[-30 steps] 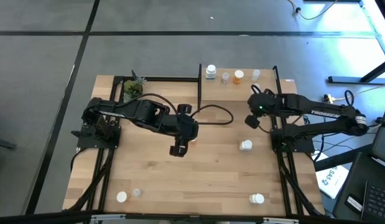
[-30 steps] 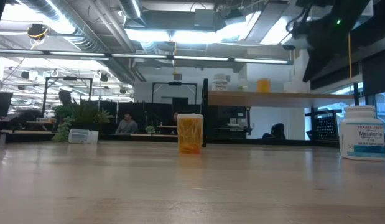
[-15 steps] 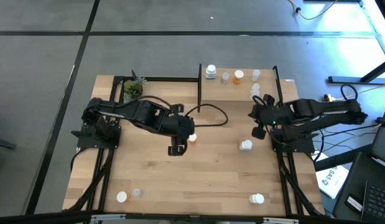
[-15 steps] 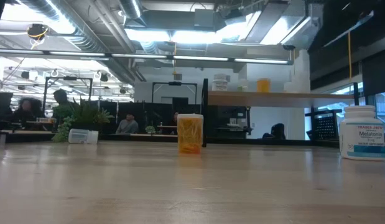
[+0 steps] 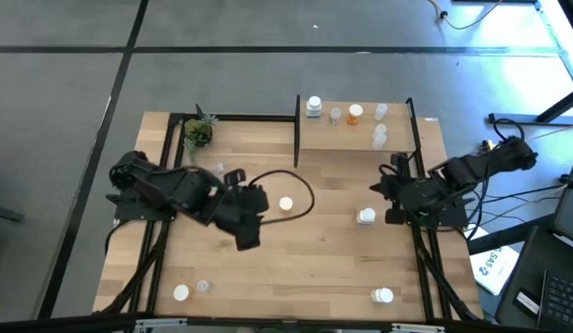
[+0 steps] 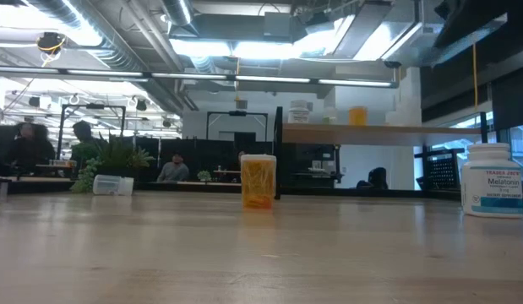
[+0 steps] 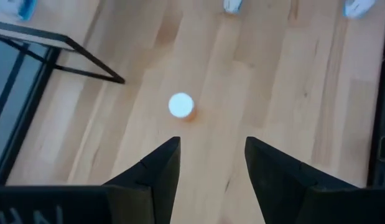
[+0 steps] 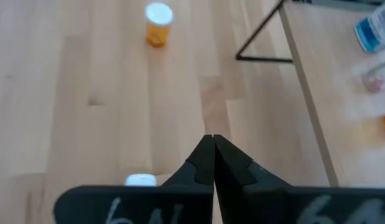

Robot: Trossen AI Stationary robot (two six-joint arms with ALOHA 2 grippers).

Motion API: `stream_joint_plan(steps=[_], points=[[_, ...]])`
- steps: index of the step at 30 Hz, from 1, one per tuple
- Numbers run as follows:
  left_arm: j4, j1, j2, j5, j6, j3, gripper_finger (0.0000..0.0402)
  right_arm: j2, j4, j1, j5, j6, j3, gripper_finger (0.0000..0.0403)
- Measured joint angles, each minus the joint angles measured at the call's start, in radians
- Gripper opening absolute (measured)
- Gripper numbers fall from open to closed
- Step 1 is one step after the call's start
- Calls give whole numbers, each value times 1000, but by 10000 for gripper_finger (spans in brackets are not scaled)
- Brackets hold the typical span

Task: Pick and place medicine bottles onto shelf by color
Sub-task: Put the top orange pill bottle on the shelf aligned with the other orange pill bottle

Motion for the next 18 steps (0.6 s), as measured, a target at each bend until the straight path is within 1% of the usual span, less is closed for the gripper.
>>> stream_joint_plan(steps=[3,6,8,12,14,18], points=[[-14,-56,-2,-30,-90,-9,174,20,-2,31,1,-10,40,1],[-13,-109,-1,-77,-168,-36,174,56,-11,58,-1,-53,86,1],[-12,-136,-1,-96,-214,-54,174,89,-60,79,-17,-58,122,1],[-12,-172,-1,-98,-318,-95,174,156,-174,124,-32,-54,216,1],[-12,-188,-1,-99,-361,-115,174,188,-204,148,-49,-59,262,1],[-12,-215,-1,-99,-415,-152,174,261,-272,193,-84,-56,344,1]])
